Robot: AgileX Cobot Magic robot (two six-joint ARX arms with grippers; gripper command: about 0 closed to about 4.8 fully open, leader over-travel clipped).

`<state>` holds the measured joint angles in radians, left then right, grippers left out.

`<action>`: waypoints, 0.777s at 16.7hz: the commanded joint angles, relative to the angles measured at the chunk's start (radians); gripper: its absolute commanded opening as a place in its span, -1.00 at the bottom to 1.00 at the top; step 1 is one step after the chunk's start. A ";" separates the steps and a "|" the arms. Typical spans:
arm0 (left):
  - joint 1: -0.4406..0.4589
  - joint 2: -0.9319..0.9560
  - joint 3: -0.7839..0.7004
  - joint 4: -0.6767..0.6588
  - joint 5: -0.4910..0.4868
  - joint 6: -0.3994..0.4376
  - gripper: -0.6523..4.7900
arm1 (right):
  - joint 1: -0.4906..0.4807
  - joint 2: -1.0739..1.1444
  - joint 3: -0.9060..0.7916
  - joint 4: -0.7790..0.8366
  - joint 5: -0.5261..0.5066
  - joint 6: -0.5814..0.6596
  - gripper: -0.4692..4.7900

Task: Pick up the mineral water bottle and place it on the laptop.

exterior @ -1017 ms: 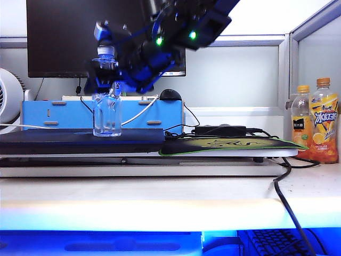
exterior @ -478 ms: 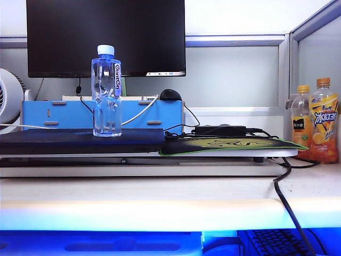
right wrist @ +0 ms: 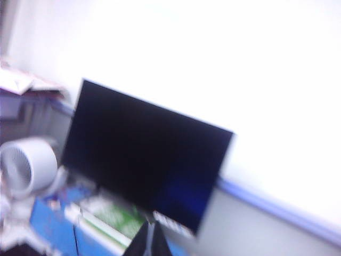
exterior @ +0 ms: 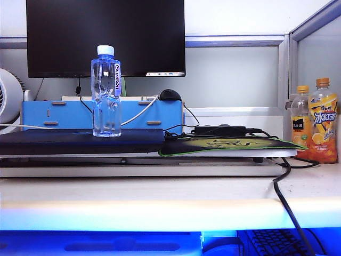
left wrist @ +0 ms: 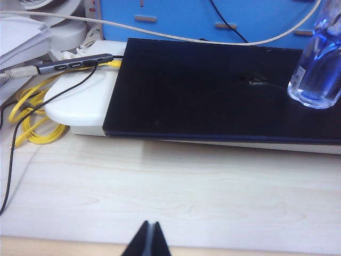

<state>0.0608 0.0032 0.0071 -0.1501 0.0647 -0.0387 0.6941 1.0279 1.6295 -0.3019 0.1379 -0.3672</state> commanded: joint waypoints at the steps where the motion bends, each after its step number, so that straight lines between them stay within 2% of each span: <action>1: 0.000 -0.002 0.000 0.001 0.003 0.002 -0.77 | 0.002 -0.146 0.002 -0.226 0.087 -0.002 -0.82; 4: 0.000 -0.002 0.000 0.001 0.003 0.002 -0.77 | 0.002 -0.272 -0.029 -0.445 0.180 0.021 -0.82; 7: 0.000 -0.002 0.000 0.001 0.003 0.001 -0.77 | 0.002 -0.342 -0.236 -0.457 0.198 0.035 -0.82; 8: 0.000 -0.002 0.000 0.001 0.003 0.001 -0.77 | 0.002 -0.362 -0.340 -0.426 0.200 0.046 -0.82; 10: 0.000 -0.002 0.000 0.001 0.003 0.001 -0.77 | -0.013 -0.417 -0.577 -0.245 0.195 0.055 -0.82; 11: 0.000 -0.002 0.000 0.001 0.003 0.002 -0.77 | -0.045 -0.451 -0.711 -0.129 0.150 0.062 -0.83; 13: 0.000 -0.002 0.000 0.001 0.003 0.001 -0.77 | -0.124 -0.490 -0.850 -0.036 0.058 0.136 -0.82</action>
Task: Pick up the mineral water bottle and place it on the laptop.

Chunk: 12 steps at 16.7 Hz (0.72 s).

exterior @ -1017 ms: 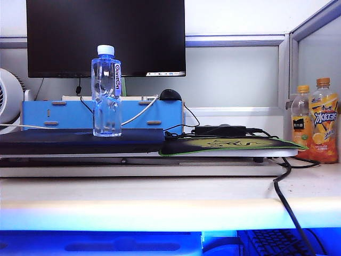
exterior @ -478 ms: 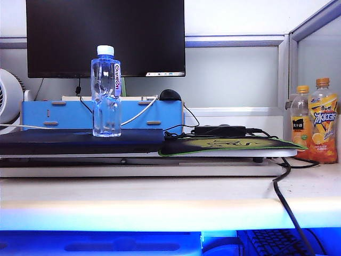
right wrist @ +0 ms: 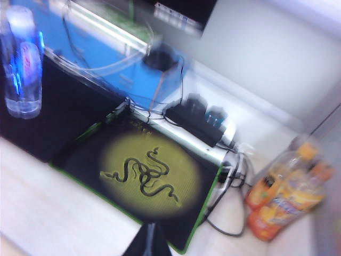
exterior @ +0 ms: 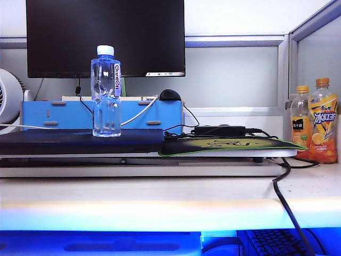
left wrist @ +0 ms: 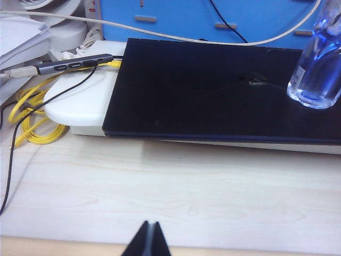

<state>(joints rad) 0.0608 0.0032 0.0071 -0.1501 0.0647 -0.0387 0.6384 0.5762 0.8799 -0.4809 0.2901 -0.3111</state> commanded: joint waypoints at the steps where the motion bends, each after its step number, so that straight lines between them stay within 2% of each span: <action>1: 0.000 -0.002 0.000 0.001 0.003 0.001 -0.77 | -0.118 -0.056 -0.148 0.166 -0.138 0.115 -0.82; 3: 0.000 -0.002 0.000 0.001 0.003 0.001 -0.77 | -0.261 -0.122 -0.246 0.217 -0.251 0.173 -0.82; 5: 0.000 -0.002 0.000 0.001 0.003 0.001 -0.77 | -0.328 -0.181 -0.306 0.243 -0.260 0.180 -0.82; 8: 0.000 -0.002 0.000 0.001 0.003 0.002 -0.77 | -0.375 -0.319 -0.433 0.285 -0.276 0.181 -0.82; 12: 0.000 -0.002 0.000 0.001 0.003 0.002 -0.77 | -0.383 -0.456 -0.563 0.311 -0.293 0.181 -0.82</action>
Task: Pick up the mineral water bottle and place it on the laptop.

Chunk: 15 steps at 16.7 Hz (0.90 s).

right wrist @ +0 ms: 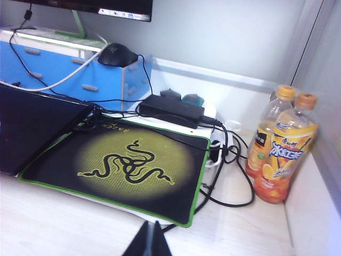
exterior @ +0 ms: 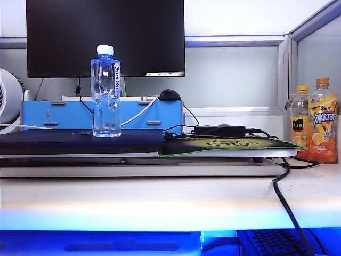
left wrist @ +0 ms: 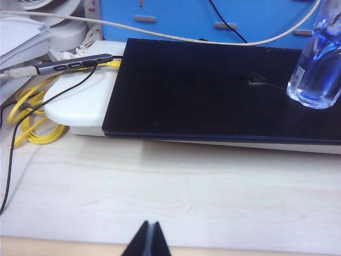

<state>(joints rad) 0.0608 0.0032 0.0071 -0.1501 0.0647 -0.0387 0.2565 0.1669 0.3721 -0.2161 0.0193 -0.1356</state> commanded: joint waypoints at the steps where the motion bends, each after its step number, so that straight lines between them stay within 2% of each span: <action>1: 0.000 -0.002 0.000 0.001 0.003 0.002 -0.77 | -0.002 -0.054 -0.072 0.072 -0.049 0.006 -0.82; 5: 0.000 -0.002 0.000 0.001 0.003 0.001 -0.77 | -0.024 -0.052 -0.113 0.069 -0.049 0.019 -0.82; 7: 0.000 -0.002 0.000 0.001 0.003 0.002 -0.77 | -0.066 -0.057 -0.155 0.073 -0.048 0.088 -0.82; 15: 0.000 -0.002 0.000 0.001 0.003 0.002 -0.77 | -0.089 -0.162 -0.318 0.086 -0.050 0.092 -0.83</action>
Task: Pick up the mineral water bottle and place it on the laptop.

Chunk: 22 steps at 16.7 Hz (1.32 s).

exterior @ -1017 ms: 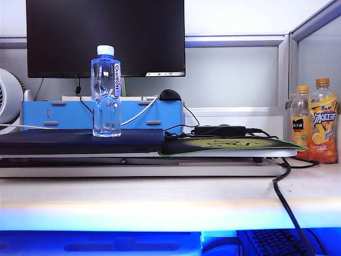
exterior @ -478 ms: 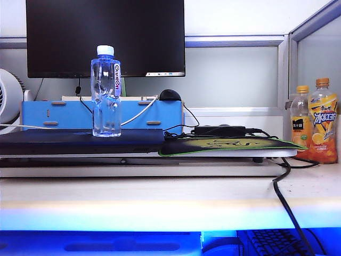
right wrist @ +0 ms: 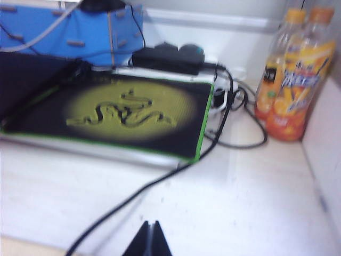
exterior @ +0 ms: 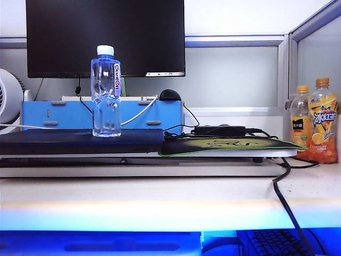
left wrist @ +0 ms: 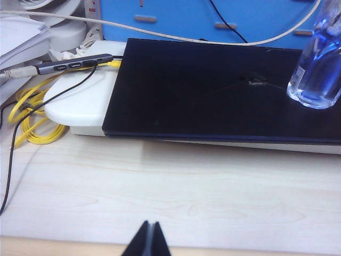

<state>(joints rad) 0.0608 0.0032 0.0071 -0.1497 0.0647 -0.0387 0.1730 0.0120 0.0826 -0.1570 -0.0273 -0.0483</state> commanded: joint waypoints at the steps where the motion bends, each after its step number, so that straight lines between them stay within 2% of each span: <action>1: 0.000 -0.002 0.000 0.000 0.003 0.002 -0.77 | -0.007 -0.007 -0.041 0.030 -0.002 0.004 -0.82; 8: 0.000 -0.002 0.000 0.001 0.003 0.001 -0.77 | -0.120 -0.007 -0.078 -0.006 -0.002 0.004 -0.82; 22: 0.000 -0.002 0.000 0.001 0.003 0.001 -0.77 | -0.123 -0.007 -0.078 -0.010 0.001 0.004 -0.82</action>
<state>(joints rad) 0.0608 0.0032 0.0071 -0.1501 0.0647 -0.0387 0.0494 0.0040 0.0071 -0.1631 -0.0273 -0.0479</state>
